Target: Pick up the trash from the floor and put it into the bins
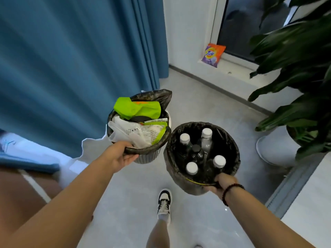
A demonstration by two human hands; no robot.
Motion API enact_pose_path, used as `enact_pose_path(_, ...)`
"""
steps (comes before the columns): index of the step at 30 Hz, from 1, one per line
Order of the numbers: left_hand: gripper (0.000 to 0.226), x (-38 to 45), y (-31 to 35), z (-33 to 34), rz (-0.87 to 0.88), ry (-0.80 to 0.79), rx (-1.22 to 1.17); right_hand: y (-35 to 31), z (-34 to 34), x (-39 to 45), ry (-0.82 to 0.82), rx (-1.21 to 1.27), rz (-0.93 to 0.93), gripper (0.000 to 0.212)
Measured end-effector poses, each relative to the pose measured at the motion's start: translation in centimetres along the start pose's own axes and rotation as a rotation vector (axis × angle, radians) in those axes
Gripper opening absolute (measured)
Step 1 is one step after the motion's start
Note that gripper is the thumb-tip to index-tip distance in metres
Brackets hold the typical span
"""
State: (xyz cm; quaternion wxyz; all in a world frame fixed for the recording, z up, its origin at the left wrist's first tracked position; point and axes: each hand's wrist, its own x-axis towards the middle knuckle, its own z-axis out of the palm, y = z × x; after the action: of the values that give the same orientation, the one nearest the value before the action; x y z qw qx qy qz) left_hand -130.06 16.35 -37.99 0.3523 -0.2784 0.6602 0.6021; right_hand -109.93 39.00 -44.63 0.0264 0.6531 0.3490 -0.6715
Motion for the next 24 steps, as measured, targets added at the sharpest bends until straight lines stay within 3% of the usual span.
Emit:
enact_pose_path(8, 0.028, 5.9, 9.8, 1.7, -0.036, -0.045, 0.003, -7.7, 8.7, 0.8, 0.034, 0.162, -0.022, 0.034)
enact_pose_path(14, 0.011, 9.8, 15.6, 5.6, -0.013, -0.08, 0.007, -14.1, 13.9, 3.1, -0.007, 0.369, -0.039, 0.037)
enact_pose_path(17, 0.012, 12.6, 18.2, 8.6, -0.028, -0.099, 0.009, -17.7, 15.7, 5.1, 0.009, 0.411, -0.05, 0.047)
enact_pose_path(24, 0.02, 19.3, 23.3, 18.0, -0.054, -0.111, 0.001, -26.0, 16.8, 11.1, 0.078, 0.505, -0.063, 0.049)
